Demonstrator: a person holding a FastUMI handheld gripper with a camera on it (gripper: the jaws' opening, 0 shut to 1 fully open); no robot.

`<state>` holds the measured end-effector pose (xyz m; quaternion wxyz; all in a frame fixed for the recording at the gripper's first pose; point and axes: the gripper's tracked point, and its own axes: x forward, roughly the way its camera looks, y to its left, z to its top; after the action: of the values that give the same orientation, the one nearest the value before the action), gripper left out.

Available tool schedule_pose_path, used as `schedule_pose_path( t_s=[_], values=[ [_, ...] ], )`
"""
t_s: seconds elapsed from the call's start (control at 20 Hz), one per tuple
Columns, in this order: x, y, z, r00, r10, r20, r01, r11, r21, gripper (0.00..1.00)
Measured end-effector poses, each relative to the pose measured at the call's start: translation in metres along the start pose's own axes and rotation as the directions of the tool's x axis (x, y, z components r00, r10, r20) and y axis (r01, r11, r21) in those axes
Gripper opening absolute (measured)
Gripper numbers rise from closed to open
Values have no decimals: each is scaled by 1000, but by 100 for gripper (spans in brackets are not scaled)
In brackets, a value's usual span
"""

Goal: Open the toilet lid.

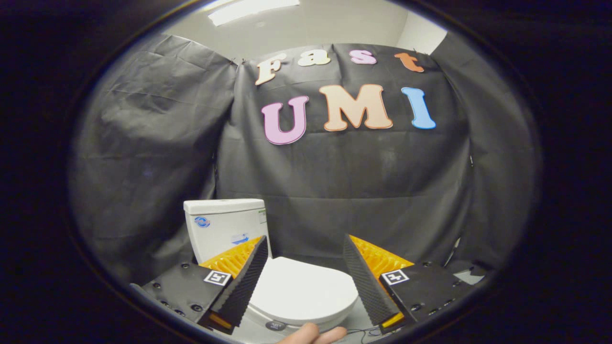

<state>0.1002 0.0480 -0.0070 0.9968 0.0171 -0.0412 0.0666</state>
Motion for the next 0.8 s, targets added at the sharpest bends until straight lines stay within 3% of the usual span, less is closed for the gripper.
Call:
schedule_pose_path(
  t_s=[0.15, 0.25, 0.4, 0.6, 0.8],
  values=[
    [10, -3, -38, 999, -47, -1, 47, 990, 132, 98],
    [13, 4, -68, 998, -59, -13, 60, 963, 262, 99],
    [11, 5, -121, 988, -113, -102, 144, 908, 393, 99],
    [-4, 0, -166, 968, -203, -147, 250, 799, 547, 99],
    [-12, 12, -210, 955, -171, -243, 293, 684, 668, 98]
  ],
)
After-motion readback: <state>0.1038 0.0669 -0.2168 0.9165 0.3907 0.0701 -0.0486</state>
